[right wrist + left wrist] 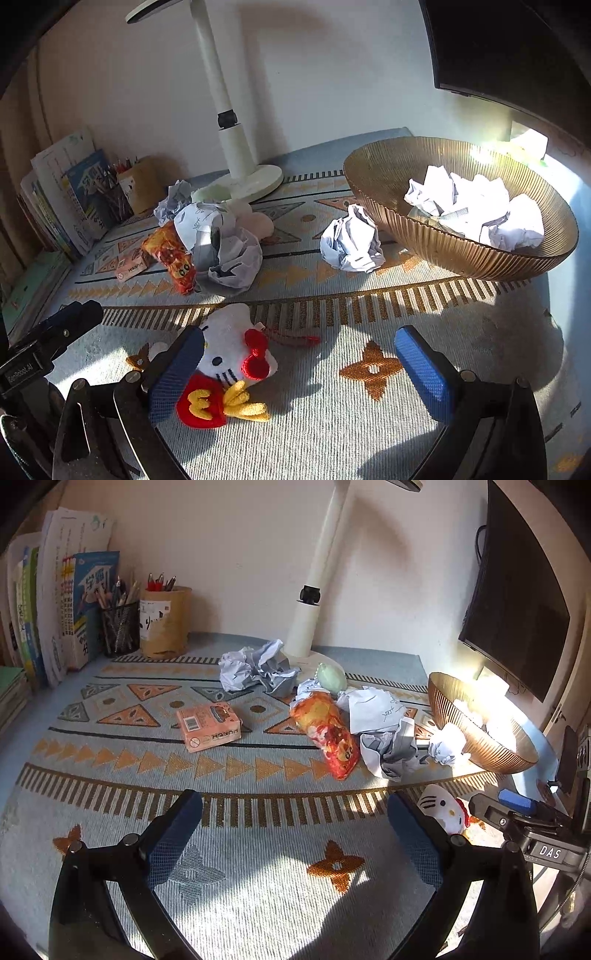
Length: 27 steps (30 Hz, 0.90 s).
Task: Organize objects
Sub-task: 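Withdraw both tools from bowl toward remaining items, then grasp pink snack box with left tool while right tool grasps Hello Kitty plush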
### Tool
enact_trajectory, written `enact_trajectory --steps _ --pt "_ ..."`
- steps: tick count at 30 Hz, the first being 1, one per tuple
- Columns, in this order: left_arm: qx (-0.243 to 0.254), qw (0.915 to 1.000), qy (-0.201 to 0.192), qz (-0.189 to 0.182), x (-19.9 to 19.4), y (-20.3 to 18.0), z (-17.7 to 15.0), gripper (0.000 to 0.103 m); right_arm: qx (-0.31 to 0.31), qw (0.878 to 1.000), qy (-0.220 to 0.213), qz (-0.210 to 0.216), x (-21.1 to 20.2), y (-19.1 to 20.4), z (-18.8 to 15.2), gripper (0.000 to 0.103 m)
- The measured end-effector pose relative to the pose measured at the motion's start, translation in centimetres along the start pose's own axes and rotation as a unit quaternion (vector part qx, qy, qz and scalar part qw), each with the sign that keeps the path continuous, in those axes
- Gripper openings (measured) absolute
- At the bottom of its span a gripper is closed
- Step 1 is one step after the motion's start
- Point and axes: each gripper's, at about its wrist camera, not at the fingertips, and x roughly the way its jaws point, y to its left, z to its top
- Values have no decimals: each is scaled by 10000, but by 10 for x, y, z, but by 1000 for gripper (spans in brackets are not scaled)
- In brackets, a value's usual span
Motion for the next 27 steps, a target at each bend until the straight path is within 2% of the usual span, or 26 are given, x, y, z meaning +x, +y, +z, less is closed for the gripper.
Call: enact_trajectory --steps 3,4,6,8,10,11,13,16,17,18,20,23,24,25,26,27 --pt "102 9980 385 -494 7 9 9 101 -93 9997 131 173 4 3 0 103" --pt "375 9969 490 -479 10 12 16 101 -124 9997 144 173 4 5 -1 103" --pt "926 9941 553 -154 15 21 37 101 -179 9997 88 122 1 8 -1 103" --pt "1183 9913 572 -34 28 41 57 101 -254 9993 42 271 -5 10 -2 103" --pt "1143 9900 817 134 52 66 71 101 -250 9978 172 590 -8 13 -6 103" --pt "1103 9886 1018 88 66 77 74 101 -227 9972 245 677 -9 14 -8 103" --pt "1098 9855 1278 -184 85 89 75 101 -260 9964 362 726 -9 20 -13 103" --pt "1221 9825 1390 -198 105 91 75 99 -383 9957 506 676 -2 33 -14 103" --pt "1240 9812 1459 -237 110 90 76 94 -345 9957 558 661 1 36 -13 103" --pt "1266 9795 1535 -306 115 88 76 74 -279 9956 607 661 5 37 -12 103" --pt "1419 9783 1492 -237 119 82 76 63 -171 9951 693 685 14 37 -11 103" --pt "1650 9753 1448 -247 114 70 72 46 -153 9949 896 428 26 39 -11 103" --pt "1686 9748 1444 -234 111 67 69 44 -187 9947 914 421 27 40 -11 102" --pt "1658 9753 1444 -209 108 63 66 43 -243 9948 887 431 26 42 -12 94" --pt "1600 9763 1440 -204 103 61 63 42 -322 9946 854 489 25 45 -12 81" --pt "1525 9777 1428 -202 98 59 60 41 -429 9945 794 538 22 48 -13 75"
